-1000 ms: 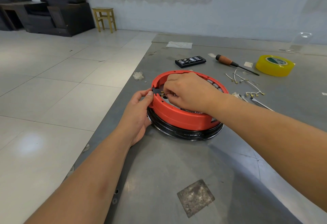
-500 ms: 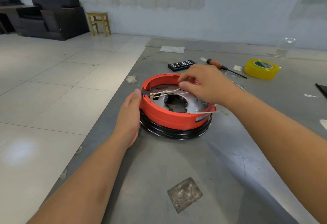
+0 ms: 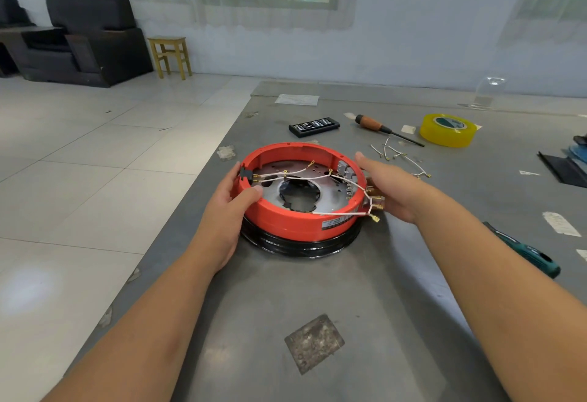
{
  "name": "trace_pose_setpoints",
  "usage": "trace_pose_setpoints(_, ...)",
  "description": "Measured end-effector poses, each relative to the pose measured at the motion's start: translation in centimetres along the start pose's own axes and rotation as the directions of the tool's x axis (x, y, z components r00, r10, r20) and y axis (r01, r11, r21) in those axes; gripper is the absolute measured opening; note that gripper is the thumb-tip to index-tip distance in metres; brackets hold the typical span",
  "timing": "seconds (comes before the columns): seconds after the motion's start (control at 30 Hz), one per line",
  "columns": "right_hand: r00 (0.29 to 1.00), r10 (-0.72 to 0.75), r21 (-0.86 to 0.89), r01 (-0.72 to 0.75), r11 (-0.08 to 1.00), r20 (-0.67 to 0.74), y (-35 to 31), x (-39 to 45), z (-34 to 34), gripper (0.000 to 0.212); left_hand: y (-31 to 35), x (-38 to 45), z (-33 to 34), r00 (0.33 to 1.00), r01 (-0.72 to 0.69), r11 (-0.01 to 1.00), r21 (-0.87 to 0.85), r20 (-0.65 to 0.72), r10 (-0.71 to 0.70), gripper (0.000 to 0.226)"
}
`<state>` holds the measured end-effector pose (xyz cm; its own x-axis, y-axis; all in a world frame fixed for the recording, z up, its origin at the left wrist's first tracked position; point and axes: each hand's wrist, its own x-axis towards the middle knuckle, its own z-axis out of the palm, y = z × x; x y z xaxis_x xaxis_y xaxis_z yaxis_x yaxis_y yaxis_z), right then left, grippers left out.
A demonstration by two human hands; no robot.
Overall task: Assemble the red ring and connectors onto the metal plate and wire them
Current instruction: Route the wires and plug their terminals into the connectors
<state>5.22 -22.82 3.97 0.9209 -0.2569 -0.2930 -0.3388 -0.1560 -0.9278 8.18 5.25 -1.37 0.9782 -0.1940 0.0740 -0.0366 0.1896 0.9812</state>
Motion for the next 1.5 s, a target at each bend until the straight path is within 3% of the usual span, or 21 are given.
trace_pose_setpoints(0.1,1.000,0.006,0.054,-0.007,0.999,0.018,0.8,-0.3,0.0,0.045,0.4,-0.3,0.0,1.000,0.018,0.995,-0.094,-0.011,-0.019,0.082)
trace_pose_setpoints(0.23,0.999,-0.044,0.100,0.041,0.994,0.027,1.3,-0.4,0.2,0.032,0.3,-0.2,-0.1,0.998,-0.035,0.991,-0.126,-0.048,0.029,0.075)
trace_pose_setpoints(0.43,0.999,-0.045,0.063,0.045,0.997,-0.015,1.2,-0.6,-0.4,0.038,0.3,-0.1,-0.5,0.993,-0.119,0.986,-0.117,-0.041,0.115,0.064)
trace_pose_setpoints(0.57,0.998,-0.043,0.164,0.049,0.985,-0.040,1.6,-0.5,-0.4,0.044,1.0,0.0,-0.4,0.978,-0.158,0.970,-0.184,-0.162,0.129,0.066)
trace_pose_setpoints(0.67,0.996,-0.051,0.288,0.070,0.955,-0.073,1.9,-0.2,0.3,0.035,1.3,-0.5,-0.1,0.974,-0.127,0.942,-0.312,-0.220,0.058,0.057)
trace_pose_setpoints(0.77,0.992,-0.060,0.439,0.104,0.893,-0.112,2.1,0.0,1.7,0.027,1.3,-1.7,0.7,0.988,-0.037,0.910,-0.412,-0.154,-0.030,0.065)
trace_pose_setpoints(0.9,0.984,-0.076,0.614,0.160,0.773,-0.160,2.2,0.0,4.0,0.042,0.9,-2.5,2.2,0.986,0.151,0.882,-0.446,0.006,-0.166,0.072)
trace_pose_setpoints(1.03,0.977,-0.116,0.681,0.207,0.703,-0.177,3.2,-0.5,6.2,0.036,0.4,-2.4,3.8,0.979,0.204,0.885,-0.419,0.101,-0.178,0.072)
trace_pose_setpoints(1.13,0.964,-0.143,0.678,0.259,0.688,-0.224,3.7,-0.9,7.0,0.041,0.6,-1.9,3.8,0.985,0.172,0.888,-0.426,0.073,-0.156,0.062)
trace_pose_setpoints(1.23,0.941,-0.162,0.591,0.315,0.743,-0.297,3.8,-0.9,6.6,0.051,1.1,-0.8,2.9,0.987,0.156,0.906,-0.394,0.024,-0.160,0.060)
trace_pose_setpoints(1.4,0.926,-0.225,0.510,0.358,0.782,-0.304,4.1,-0.7,6.1,0.054,0.9,0.6,2.4,0.975,0.219,0.916,-0.336,0.056,-0.213,0.058)
trace_pose_setpoints(1.5,0.920,-0.237,0.441,0.361,0.822,-0.312,4.3,-0.3,6.0,0.063,0.0,1.2,2.6,0.980,0.193,0.924,-0.330,0.017,-0.199,0.035)
